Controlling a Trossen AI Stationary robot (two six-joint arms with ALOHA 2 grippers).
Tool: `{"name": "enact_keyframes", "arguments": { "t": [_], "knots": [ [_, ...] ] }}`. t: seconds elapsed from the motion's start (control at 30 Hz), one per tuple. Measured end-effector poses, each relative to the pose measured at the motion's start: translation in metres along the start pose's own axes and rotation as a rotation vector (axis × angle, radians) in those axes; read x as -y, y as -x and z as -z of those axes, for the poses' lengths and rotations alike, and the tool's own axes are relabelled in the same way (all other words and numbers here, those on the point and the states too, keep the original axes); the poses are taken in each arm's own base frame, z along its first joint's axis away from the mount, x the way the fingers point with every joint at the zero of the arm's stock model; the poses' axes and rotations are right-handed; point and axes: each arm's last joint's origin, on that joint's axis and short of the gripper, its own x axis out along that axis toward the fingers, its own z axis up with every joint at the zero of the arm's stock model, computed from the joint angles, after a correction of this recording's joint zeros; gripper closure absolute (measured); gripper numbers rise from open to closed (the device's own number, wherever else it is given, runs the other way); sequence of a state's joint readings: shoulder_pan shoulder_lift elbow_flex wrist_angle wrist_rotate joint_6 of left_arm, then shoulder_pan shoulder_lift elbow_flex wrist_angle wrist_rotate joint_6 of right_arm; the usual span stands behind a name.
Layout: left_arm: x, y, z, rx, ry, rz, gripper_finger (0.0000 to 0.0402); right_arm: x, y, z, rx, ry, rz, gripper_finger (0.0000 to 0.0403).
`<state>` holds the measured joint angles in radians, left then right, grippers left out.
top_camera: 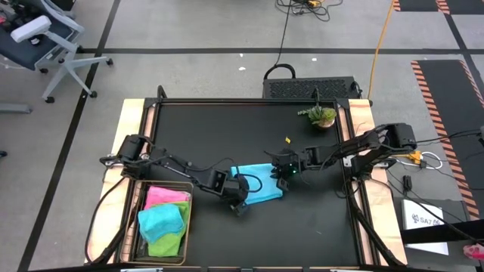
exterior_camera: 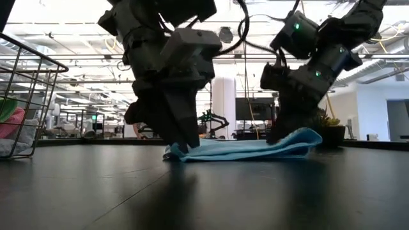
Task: Fold microfiber towels
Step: Fold the blue microfiber cloth, then put the folded blue microfiber cloth into the wire basket
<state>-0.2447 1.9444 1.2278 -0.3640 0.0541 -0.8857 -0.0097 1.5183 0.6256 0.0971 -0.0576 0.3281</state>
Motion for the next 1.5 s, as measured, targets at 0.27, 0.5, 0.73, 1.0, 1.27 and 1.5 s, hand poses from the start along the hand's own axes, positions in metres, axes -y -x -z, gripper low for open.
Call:
{"name": "enact_keyframes", "arguments": {
  "t": [0.27,0.5,0.73,1.0,1.27,1.5],
  "knots": [
    [0.0,0.072,-0.023,0.29,-0.144,-0.077,0.0275,-0.02,0.037,-0.021,0.143,-0.031,-0.135,0.0303],
    [-0.045,0.076,-0.048,0.184,-0.195,-0.207,0.0275,-0.035,0.064,-0.019,0.16,-0.087,-0.198,0.0303],
    [-0.077,0.057,-0.075,0.124,-0.182,-0.14,0.0275,-0.035,0.066,-0.011,0.09,-0.124,-0.17,0.0303],
    [-0.095,0.046,-0.086,0.053,-0.233,-0.054,0.0272,-0.033,0.059,-0.007,0.042,-0.156,-0.151,0.0303],
    [-0.101,0.035,-0.091,0.033,-0.235,0.017,0.0199,-0.033,0.06,-0.008,0.042,-0.193,-0.153,0.0303],
    [-0.11,0.033,-0.093,0.04,-0.213,-0.043,0.0121,-0.034,0.06,-0.008,0.025,-0.254,-0.181,0.0303]
  ]
}}
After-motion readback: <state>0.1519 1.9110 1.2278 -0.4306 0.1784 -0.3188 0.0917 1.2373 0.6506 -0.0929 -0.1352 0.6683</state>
